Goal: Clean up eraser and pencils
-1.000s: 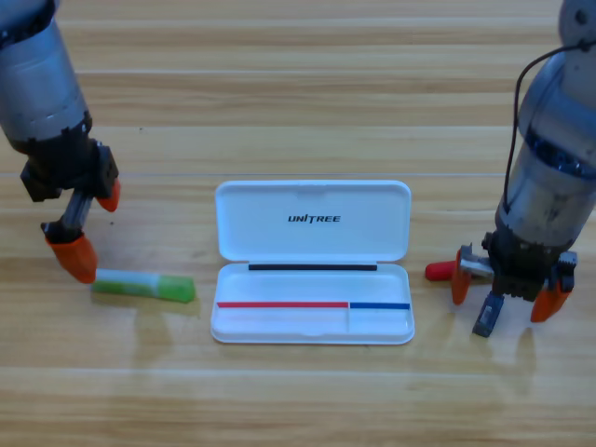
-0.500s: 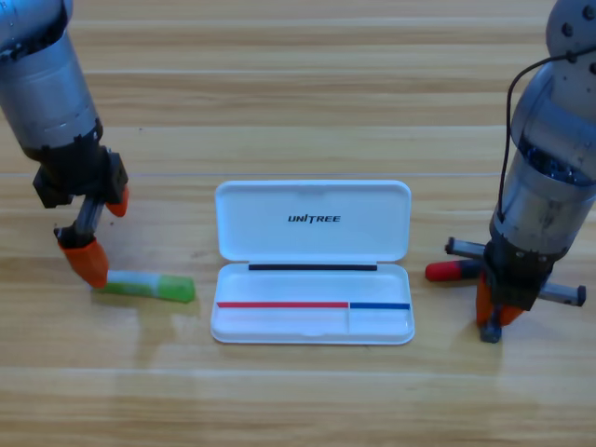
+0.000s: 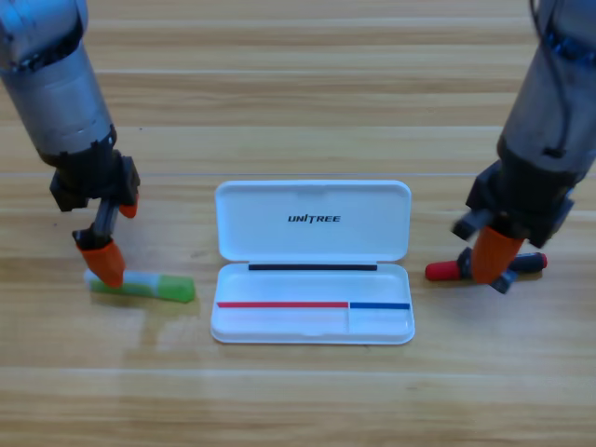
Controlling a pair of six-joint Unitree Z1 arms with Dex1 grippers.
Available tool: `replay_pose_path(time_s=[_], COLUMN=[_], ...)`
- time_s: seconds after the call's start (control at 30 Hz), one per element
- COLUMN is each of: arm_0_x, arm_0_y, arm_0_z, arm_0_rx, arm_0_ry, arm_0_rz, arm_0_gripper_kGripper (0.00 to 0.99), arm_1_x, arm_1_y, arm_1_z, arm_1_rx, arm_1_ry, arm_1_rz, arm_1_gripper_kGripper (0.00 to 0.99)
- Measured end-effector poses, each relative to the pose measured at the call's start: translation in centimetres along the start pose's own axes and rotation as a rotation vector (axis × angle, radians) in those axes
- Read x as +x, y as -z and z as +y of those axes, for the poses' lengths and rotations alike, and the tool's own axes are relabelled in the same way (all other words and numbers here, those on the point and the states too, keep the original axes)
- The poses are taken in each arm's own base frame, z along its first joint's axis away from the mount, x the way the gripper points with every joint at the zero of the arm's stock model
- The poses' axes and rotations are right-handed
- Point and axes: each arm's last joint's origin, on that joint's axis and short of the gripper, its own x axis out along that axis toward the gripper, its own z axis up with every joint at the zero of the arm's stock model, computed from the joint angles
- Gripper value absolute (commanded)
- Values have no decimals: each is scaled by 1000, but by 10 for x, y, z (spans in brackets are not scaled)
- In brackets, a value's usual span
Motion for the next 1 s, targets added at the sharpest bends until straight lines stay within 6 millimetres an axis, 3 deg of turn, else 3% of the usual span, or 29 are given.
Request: replay_pose_path(time_s=[0.17,0.33,0.7,1.0], arm_0_x=[9,28,53,57], arm_0_y=[0,4,9,11], arm_0_z=[1,-4,-10,-17], arm_0_rx=[0,14,48,59], arm_0_ry=[-18,-23,-30,-34], arm_0_rz=[-13,-16,-19,-21], arm_0_gripper_kGripper=[990,989,976,742], arm_1_x=[-7,-8,21,50], arm_1_y=[4,-15,-56,-78], arm_1_z=[10,22,44,48], arm_1_rx=[-315,-497,-589,-607], arm_1_ry=[-51,-8,-13,12], arm_1_rz=[56,39,43,79], arm_1_gripper_kGripper=[0,0,0,0])
